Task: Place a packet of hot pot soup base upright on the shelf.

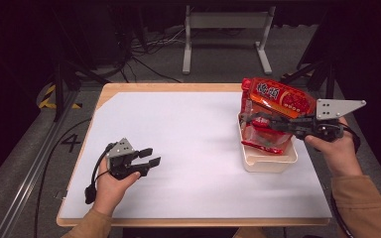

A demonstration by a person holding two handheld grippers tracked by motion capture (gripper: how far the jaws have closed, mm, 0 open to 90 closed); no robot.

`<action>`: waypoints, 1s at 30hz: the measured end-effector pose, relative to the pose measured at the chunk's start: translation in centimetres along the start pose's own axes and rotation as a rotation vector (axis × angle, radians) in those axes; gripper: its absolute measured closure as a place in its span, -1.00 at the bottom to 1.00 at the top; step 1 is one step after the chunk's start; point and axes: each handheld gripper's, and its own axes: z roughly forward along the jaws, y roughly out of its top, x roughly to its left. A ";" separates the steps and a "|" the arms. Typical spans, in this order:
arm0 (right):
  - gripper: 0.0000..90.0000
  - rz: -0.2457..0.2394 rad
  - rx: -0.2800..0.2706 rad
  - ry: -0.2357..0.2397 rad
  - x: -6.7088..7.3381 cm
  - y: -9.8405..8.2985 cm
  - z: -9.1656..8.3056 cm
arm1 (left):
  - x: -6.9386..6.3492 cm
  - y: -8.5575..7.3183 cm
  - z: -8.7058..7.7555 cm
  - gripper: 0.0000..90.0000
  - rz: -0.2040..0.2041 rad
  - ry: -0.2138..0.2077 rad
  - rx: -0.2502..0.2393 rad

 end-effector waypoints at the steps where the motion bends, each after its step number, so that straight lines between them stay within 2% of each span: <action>1: 1.00 0.000 -0.001 0.000 -0.1 -0.1 0.0 | 0.0 0.0 0.0 0.15 -0.001 -0.002 0.000; 13: 1.00 -0.023 0.011 0.030 -0.3 -1.3 -0.2 | 0.2 -0.1 0.2 0.15 -0.012 -0.007 0.002; 30: 1.00 0.007 0.043 0.083 0.1 -2.6 -0.5 | 0.2 0.1 0.5 0.14 -0.010 -0.012 0.004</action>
